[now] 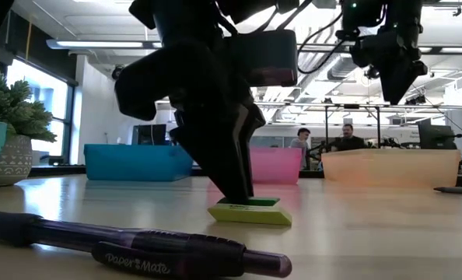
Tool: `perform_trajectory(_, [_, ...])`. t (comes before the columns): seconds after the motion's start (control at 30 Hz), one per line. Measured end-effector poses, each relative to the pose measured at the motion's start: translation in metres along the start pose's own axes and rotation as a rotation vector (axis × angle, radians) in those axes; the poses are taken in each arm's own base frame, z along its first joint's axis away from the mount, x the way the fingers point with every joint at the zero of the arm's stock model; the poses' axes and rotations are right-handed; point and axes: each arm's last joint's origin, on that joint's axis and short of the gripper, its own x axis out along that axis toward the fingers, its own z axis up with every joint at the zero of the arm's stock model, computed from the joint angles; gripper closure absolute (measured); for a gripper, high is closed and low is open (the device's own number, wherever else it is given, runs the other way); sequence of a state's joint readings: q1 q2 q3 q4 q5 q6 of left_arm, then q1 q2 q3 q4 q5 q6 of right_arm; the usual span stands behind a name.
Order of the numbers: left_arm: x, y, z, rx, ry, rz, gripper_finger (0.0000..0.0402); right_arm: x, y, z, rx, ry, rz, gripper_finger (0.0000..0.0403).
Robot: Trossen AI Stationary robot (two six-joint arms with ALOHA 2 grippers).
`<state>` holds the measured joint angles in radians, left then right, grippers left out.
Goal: Sort crayons/erasers/pens/pencils in bins
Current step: Put the green eraser into the blue bin
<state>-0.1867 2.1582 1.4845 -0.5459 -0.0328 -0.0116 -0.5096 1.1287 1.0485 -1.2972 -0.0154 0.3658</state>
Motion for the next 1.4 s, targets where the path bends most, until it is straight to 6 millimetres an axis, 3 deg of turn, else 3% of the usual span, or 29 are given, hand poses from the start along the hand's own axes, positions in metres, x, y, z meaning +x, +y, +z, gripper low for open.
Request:
perform_trajectory(0.27, [-0.002,0.0,0.0,-0.039,0.001,-0.041,0.0354,-0.017,-0.003,-0.015,-0.013,-0.099,0.002,0.0269])
perform_trajectory(0.53, [-0.019,0.01,0.0,-0.088,-0.009,-0.032,0.0354,-0.028,-0.007,-0.026,0.002,-0.161,0.036,0.0269])
perform_trajectory(0.87, [-0.066,0.051,-0.001,-0.201,-0.045,0.103,0.0355,-0.03,-0.008,-0.028,-0.028,-0.165,0.036,0.0269])
perform_trajectory(1.27, [-0.126,0.108,-0.023,-0.365,-0.012,0.364,0.0355,-0.03,-0.008,-0.028,-0.057,-0.168,0.034,0.0269])
perform_trajectory(1.4, [-0.141,0.122,-0.042,-0.437,0.014,0.444,0.0355,-0.03,-0.008,-0.028,-0.079,-0.169,0.033,0.0269])
